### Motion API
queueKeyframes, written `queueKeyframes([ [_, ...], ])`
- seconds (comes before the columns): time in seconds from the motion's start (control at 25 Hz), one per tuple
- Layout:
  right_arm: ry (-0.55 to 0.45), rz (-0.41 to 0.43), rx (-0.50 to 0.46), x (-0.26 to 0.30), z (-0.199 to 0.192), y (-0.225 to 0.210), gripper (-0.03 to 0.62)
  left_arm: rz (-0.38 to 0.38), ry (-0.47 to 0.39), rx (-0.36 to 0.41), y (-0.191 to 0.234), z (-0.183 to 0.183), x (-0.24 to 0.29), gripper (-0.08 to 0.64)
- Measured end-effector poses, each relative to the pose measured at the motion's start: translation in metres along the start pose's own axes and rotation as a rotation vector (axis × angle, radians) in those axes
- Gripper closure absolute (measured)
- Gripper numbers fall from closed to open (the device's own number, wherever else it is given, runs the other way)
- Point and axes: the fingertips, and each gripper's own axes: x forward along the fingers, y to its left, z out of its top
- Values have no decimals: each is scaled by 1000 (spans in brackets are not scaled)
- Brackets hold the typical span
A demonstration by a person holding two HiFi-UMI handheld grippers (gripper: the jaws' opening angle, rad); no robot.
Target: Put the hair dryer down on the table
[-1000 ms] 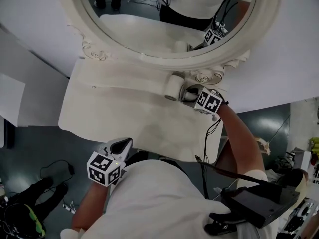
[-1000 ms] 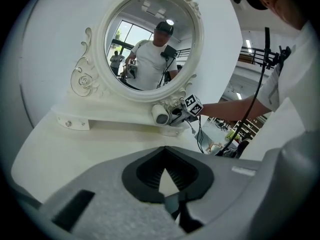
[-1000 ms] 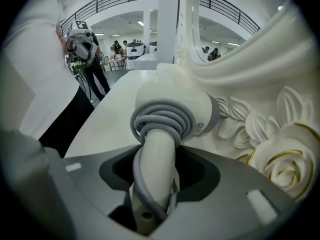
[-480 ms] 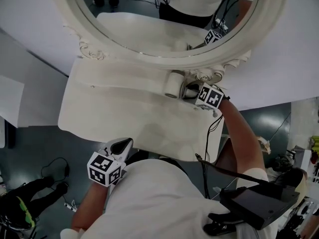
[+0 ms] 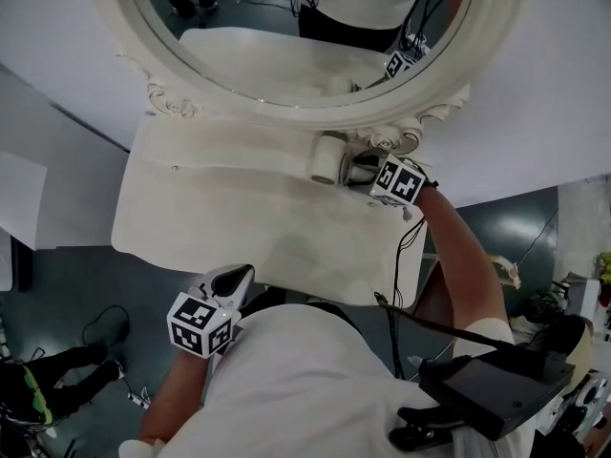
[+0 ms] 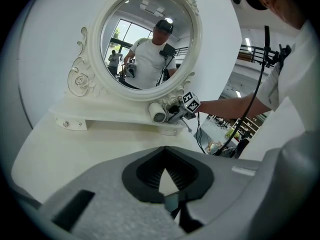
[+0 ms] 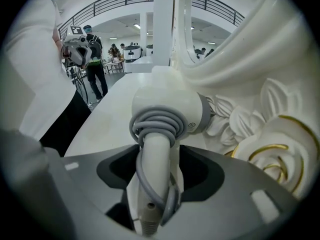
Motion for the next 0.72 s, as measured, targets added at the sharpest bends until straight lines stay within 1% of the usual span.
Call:
queueKeyframes([
  [0.24,-68,-51,27,-11,13,-5,347,0,-4,3,-4,-5,2,558],
  [0.44,-125,-90,27,-34,20,1,364,-5,-14,12,-23,-11,3,558],
  [0.56,-170,-130,38,-47,22,0,393,-4,-19,14,-34,-15,6,558],
  [0.68,-234,-164,68,-67,25,6,459,2,-23,17,-48,-22,6,558],
  [0.72,-255,-173,80,-72,26,8,492,4,-25,18,-50,-23,6,558],
])
